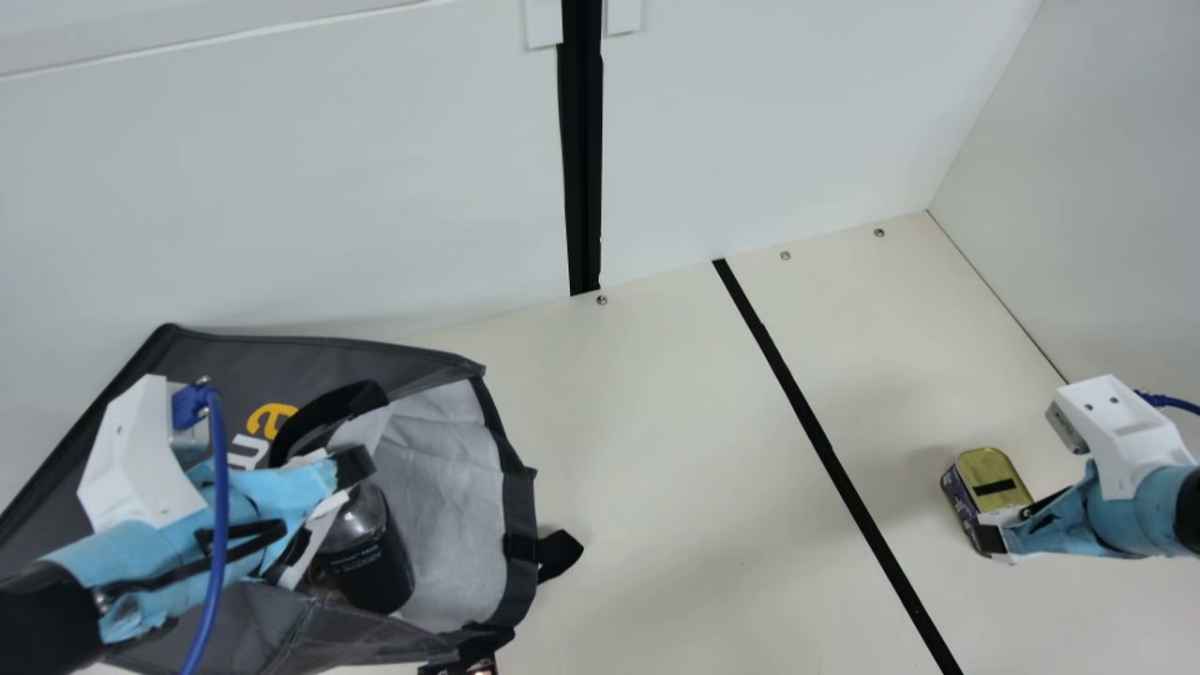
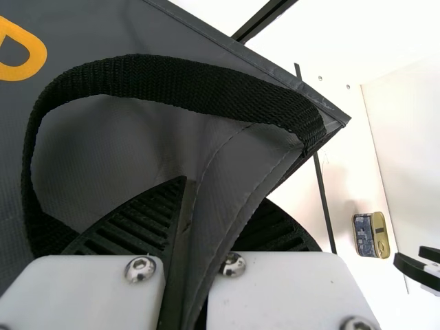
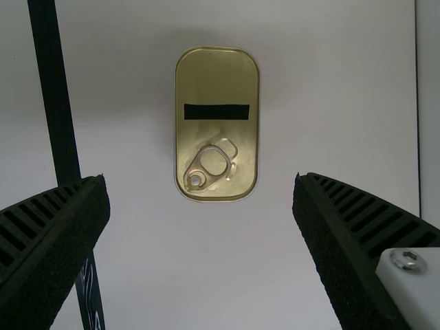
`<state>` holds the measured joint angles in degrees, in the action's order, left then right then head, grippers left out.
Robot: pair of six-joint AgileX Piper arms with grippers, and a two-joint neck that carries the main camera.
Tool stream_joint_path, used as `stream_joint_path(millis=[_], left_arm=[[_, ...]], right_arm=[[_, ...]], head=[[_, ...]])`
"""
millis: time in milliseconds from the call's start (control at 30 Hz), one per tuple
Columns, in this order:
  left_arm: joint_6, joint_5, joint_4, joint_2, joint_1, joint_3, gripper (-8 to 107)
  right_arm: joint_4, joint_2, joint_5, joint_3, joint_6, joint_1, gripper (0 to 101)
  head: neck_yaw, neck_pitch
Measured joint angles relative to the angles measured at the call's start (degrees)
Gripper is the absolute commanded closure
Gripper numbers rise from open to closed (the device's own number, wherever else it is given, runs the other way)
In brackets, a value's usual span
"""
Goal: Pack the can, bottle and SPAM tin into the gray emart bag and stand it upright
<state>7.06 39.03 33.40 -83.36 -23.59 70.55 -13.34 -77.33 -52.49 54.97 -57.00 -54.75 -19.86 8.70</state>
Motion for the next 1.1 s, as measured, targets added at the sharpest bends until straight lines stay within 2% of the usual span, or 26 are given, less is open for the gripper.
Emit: stream_joint_path(millis=[467,900,1100], left_arm=[[0.0,0.0,0.0,0.0,0.0,0.0,107],[0.0,0.0,0.0,0.0,0.0,0.0,107],[0.0,0.0,0.0,0.0,0.0,0.0,107]], right_arm=[[0.1,-7.1,7.0,-0.3,2.2,3.7,6],[0.3,-14.3,9.6,1.8,2.6,4.4,6],[-1.1,-17.3,8.4,3.1,3.2,4.3,46]], head=[[0.0,0.0],[0.0,0.0],[-0.1,0.0]])
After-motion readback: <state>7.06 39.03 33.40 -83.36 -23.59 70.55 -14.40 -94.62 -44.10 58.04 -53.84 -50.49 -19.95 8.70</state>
